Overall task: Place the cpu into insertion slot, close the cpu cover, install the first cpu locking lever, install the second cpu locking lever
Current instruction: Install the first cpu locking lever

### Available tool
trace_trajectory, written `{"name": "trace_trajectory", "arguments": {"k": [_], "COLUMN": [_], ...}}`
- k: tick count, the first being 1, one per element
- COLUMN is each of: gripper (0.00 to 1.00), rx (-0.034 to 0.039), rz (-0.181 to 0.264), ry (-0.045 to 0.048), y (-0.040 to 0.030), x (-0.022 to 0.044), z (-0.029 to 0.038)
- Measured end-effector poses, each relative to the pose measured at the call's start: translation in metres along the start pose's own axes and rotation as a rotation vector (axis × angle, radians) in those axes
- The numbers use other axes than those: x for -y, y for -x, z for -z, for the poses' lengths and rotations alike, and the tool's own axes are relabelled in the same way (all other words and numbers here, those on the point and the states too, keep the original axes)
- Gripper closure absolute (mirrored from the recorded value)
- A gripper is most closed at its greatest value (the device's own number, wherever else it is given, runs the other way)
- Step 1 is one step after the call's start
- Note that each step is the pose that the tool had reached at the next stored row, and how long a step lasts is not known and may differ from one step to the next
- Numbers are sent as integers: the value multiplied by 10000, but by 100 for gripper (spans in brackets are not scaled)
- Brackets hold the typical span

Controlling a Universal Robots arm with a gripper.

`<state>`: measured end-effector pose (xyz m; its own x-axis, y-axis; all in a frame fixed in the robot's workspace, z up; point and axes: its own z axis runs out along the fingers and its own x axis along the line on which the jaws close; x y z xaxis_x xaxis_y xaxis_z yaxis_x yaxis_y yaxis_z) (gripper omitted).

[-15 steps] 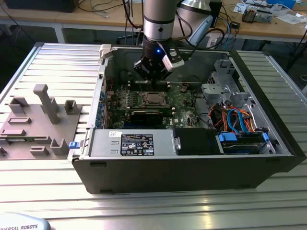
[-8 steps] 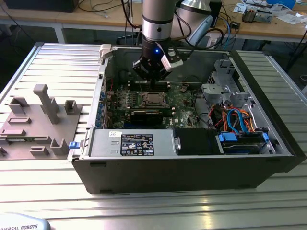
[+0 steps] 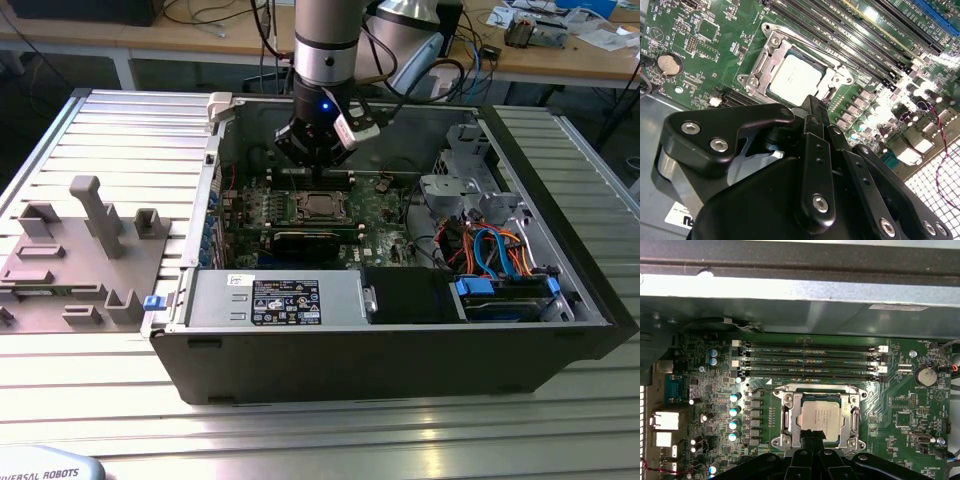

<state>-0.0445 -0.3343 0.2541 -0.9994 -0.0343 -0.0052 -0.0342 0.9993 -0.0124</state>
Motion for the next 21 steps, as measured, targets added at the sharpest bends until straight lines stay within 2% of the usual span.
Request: {"name": "trace_trajectory", "arguments": {"k": [6, 11, 17, 21], "gripper": [89, 89, 89, 89], "rx": [1, 0, 1, 5], "rz": [0, 0, 0, 0], "ry": [0, 0, 0, 6], "y": [-5, -56, -63, -66], "x": [0, -2, -2, -2], "z": [0, 0, 1, 35]}}
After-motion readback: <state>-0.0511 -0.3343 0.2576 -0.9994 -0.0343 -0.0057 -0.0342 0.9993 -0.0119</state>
